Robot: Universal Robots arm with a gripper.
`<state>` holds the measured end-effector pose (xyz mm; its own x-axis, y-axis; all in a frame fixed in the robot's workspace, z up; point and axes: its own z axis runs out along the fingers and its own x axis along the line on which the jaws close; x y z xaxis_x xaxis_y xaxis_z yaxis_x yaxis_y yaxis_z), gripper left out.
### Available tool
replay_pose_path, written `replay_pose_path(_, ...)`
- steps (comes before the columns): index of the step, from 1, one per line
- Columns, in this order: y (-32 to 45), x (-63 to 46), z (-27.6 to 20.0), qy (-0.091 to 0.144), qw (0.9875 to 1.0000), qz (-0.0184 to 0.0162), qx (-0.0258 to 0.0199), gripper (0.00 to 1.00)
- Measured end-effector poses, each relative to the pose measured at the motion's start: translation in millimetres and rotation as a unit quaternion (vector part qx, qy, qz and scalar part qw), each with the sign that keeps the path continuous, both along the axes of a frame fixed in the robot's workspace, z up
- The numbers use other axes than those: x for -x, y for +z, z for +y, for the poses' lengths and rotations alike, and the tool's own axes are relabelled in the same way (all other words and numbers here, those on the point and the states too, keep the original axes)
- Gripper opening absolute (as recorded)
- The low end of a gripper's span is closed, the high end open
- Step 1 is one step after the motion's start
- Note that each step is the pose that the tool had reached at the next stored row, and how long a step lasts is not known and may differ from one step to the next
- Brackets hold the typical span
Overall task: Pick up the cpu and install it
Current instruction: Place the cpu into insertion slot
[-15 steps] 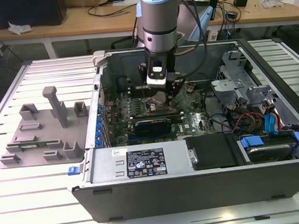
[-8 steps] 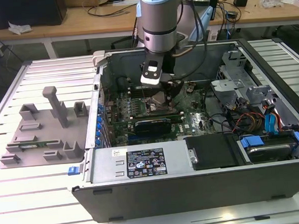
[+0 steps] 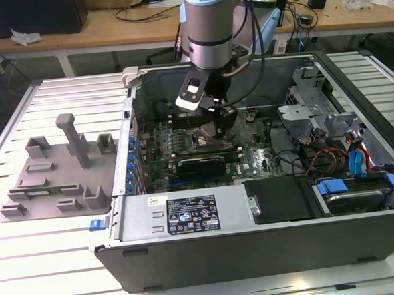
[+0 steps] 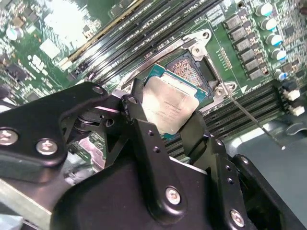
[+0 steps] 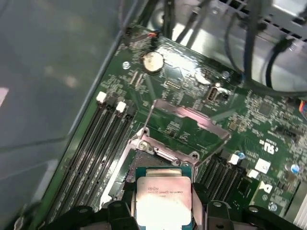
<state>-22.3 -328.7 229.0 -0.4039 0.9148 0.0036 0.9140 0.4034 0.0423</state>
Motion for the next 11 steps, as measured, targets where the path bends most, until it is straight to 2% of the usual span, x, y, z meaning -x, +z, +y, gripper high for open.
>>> replay_pose_path(4, -0.2, 0.0, 0.0, -0.034, 0.9994, 0.0000, 0.0000, 0.55)
replay_pose_path(7, -0.4, 0.0, 0.0, -0.062, 0.9980, 0.0000, 0.0000, 0.55)
replay_pose_path(11, -0.9, 0.0, 0.0, -0.108, 0.9941, 0.0000, 0.0000, 0.55)
